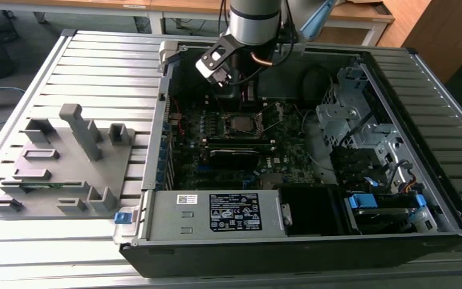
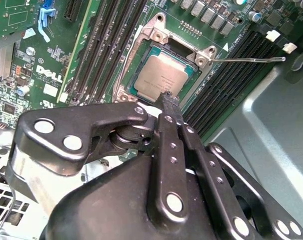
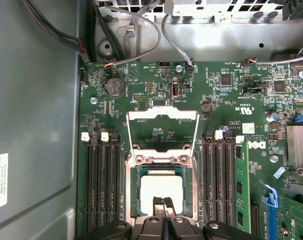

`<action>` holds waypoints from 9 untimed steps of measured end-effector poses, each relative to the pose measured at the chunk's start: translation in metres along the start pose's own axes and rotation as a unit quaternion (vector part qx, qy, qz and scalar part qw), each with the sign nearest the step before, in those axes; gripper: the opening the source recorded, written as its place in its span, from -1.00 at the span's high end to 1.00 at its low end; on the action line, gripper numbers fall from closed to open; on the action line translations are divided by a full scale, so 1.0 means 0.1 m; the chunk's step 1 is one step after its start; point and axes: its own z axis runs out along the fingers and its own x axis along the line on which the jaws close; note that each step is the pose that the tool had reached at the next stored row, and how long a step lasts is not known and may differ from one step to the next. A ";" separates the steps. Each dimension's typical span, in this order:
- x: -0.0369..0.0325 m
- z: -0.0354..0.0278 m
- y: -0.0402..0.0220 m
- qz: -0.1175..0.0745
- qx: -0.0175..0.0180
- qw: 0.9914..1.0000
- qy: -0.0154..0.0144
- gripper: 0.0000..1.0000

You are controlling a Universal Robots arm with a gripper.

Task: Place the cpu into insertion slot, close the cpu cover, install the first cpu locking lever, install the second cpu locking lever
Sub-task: 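Close the cpu cover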

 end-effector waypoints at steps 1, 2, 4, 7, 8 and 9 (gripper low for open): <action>0.000 -0.004 0.000 0.000 0.000 1.000 0.000 0.79; 0.000 -0.007 0.001 0.000 0.000 1.000 0.000 0.79; 0.002 -0.058 0.004 0.000 0.000 1.000 0.000 0.79; 0.002 -0.068 0.004 0.000 0.000 1.000 0.000 0.79; 0.002 -0.072 0.004 0.000 0.000 1.000 0.000 0.79; 0.002 -0.075 0.005 0.000 0.000 1.000 0.000 0.79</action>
